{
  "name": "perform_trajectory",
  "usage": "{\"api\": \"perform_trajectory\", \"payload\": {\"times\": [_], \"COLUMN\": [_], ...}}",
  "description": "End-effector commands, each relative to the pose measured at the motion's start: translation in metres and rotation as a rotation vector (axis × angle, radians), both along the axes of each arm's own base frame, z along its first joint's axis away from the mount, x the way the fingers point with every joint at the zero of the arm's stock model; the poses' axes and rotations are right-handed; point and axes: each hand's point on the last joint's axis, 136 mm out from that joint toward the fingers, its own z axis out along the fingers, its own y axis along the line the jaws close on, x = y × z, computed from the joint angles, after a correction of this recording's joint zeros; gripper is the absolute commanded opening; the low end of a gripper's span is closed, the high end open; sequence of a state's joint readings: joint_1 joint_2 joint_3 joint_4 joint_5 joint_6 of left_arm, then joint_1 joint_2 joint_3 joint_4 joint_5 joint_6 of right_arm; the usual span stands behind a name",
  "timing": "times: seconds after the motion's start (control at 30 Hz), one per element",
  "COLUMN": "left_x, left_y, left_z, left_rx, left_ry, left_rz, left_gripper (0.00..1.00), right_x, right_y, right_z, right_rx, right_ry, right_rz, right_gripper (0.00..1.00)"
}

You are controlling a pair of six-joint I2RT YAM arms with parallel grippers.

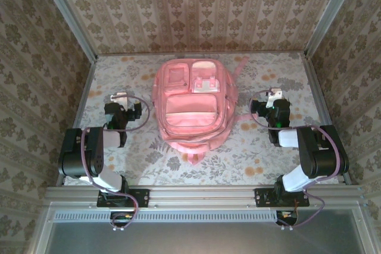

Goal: Pack the student bag

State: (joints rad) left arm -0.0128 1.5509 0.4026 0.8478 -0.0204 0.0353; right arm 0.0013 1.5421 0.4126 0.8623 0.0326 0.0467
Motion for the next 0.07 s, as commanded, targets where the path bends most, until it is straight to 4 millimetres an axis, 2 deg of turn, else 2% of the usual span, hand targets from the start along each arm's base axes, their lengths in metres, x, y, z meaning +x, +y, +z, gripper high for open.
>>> {"api": "perform_trajectory", "payload": {"times": [0.0,0.03], "left_x": [0.0023,0.0021], "left_y": [-0.0034,-0.0037], "left_z": [0.0076,0.0075], "left_rx": [0.009,0.013], "left_ry": [-0.021,-0.021], "left_rz": [-0.023,-0.024], "left_gripper": [1.0,1.0], "right_x": [-0.002,-0.0018], "right_y": [0.003,0.0031], "right_z": [0.0016,0.0017], "right_rx": [-0.016,-0.017], "right_ry": [-0.001,-0.002], "right_rz": [0.013,0.014], "right_gripper": [1.0,1.0]}}
